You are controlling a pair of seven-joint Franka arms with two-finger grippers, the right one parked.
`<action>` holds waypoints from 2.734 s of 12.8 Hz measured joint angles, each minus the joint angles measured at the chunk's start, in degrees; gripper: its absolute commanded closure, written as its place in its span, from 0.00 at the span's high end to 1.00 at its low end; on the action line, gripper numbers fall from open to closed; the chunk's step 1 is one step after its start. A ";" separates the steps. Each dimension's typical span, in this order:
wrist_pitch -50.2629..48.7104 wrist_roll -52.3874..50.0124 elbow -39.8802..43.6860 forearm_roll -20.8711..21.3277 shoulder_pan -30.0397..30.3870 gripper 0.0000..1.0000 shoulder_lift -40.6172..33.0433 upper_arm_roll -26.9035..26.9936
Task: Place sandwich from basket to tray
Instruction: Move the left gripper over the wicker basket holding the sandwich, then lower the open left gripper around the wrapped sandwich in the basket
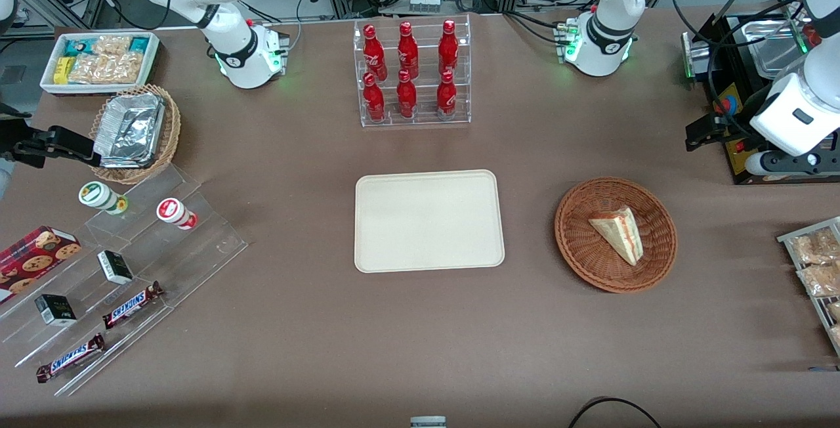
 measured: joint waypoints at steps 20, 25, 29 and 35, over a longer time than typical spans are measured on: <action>29.16 0.17 -23.44 0.00 -0.20 1.00 1.98 -0.41; 39.13 -7.02 -29.65 0.00 -0.20 1.00 2.10 -0.39; 43.33 -17.04 -32.08 0.00 -0.42 1.00 2.82 -0.43; 44.76 -39.55 -32.13 -0.02 -1.81 1.00 6.57 -0.71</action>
